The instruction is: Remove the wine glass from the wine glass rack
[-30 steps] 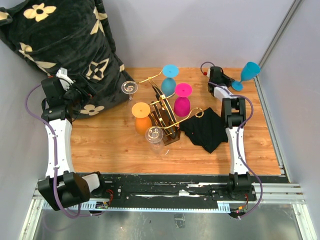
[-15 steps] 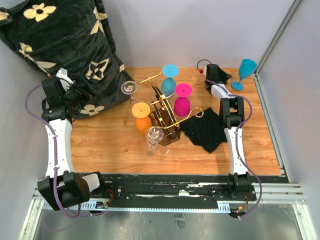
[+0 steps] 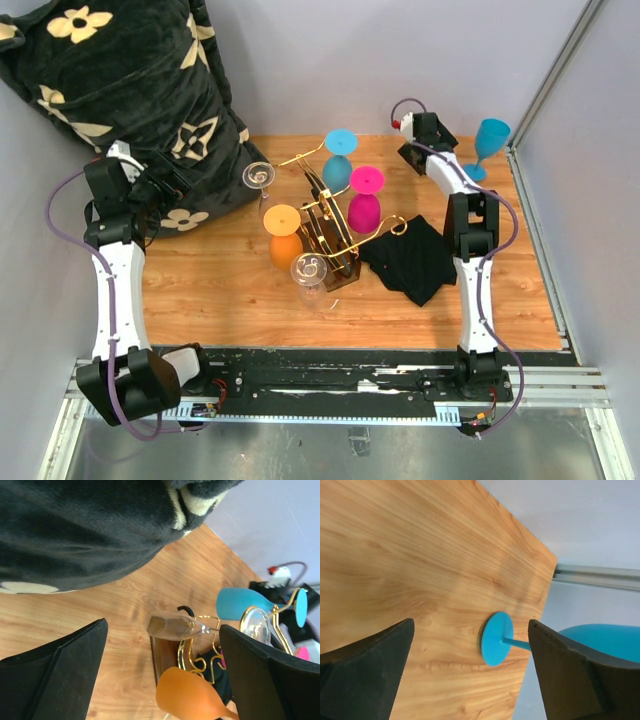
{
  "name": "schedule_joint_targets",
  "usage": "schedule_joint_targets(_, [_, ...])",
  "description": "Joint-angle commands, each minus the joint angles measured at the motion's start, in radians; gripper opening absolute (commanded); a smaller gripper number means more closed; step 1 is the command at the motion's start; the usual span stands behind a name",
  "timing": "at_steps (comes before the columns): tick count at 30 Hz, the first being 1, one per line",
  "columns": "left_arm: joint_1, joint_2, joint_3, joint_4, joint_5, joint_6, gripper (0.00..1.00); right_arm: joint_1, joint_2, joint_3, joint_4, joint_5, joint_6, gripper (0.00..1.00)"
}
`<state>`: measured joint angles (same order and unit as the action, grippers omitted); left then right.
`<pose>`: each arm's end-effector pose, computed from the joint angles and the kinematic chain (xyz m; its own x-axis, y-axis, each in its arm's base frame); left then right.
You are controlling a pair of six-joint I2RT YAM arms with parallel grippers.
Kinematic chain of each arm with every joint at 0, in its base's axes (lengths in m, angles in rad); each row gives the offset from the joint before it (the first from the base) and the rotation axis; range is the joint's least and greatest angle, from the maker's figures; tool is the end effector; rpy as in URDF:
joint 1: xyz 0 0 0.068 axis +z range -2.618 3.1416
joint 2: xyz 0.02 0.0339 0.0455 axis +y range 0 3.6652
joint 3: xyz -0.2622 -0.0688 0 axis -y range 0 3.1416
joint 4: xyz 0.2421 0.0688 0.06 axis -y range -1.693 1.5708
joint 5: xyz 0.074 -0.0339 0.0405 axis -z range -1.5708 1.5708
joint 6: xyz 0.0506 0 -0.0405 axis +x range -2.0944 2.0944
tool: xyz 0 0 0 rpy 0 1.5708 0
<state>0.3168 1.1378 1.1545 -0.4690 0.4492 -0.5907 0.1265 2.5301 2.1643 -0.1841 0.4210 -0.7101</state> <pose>0.2526 0.0597 0.3633 -0.3953 -0.6576 -0.6413 -0.1561 0.7362 -0.6586 0.5826 0.0533 0.1707 -0.5434 -0.6689 -0.5073 -0.1632 0.6769 -0.7178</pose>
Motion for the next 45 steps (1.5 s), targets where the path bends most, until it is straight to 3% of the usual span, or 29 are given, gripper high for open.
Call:
schedule_joint_targets(1, [-0.003, -0.050, -0.018, 0.023, -0.135, -0.036, 1.00, 0.019, -0.171, 0.084, -0.204, -0.198, 0.315, 1.00])
schedule_joint_targets(3, [-0.002, -0.047, -0.009, -0.013, -0.223, -0.103, 1.00, 0.019, -0.197, 0.150, -0.287, -0.234, 0.386, 0.99])
schedule_joint_targets(6, [-0.002, -0.028, 0.026, -0.027, -0.224, -0.087, 1.00, 0.010, -0.222, 0.265, -0.440, -0.277, 0.525, 0.98])
schedule_joint_targets(9, [-0.001, -0.036, 0.052, 0.102, -0.017, -0.019, 1.00, -0.028, -0.321, 0.232, -0.522, -0.444, 0.708, 0.98])
schedule_joint_targets(13, [-0.001, -0.134, -0.106, 0.445, 0.172, -0.176, 1.00, -0.110, -0.500, 0.033, -0.503, -0.799, 0.966, 0.98])
schedule_joint_targets(15, [-0.001, -0.158, -0.151, 0.558, 0.208, -0.222, 0.99, -0.127, -0.576, -0.125, -0.402, -1.039, 1.071, 0.90])
schedule_joint_targets(17, [-0.001, -0.141, -0.099, 0.463, 0.178, -0.167, 0.95, -0.123, -0.665, -0.278, -0.299, -1.186, 1.148, 0.84])
schedule_joint_targets(20, [0.000, -0.111, -0.013, 0.302, 0.111, -0.084, 0.92, -0.116, -0.788, -0.496, -0.101, -1.293, 1.261, 0.79])
schedule_joint_targets(23, [-0.001, -0.126, -0.013, 0.283, 0.091, -0.077, 0.92, -0.101, -0.866, -0.635, 0.108, -1.413, 1.418, 0.72])
schedule_joint_targets(32, [-0.001, -0.144, -0.021, 0.305, 0.107, -0.112, 0.94, -0.027, -0.922, -0.720, 0.165, -1.440, 1.488, 0.62])
schedule_joint_targets(45, [-0.001, -0.108, 0.015, 0.216, 0.109, -0.083, 0.92, 0.051, -0.982, -0.763, -0.029, -1.370, 1.342, 0.54])
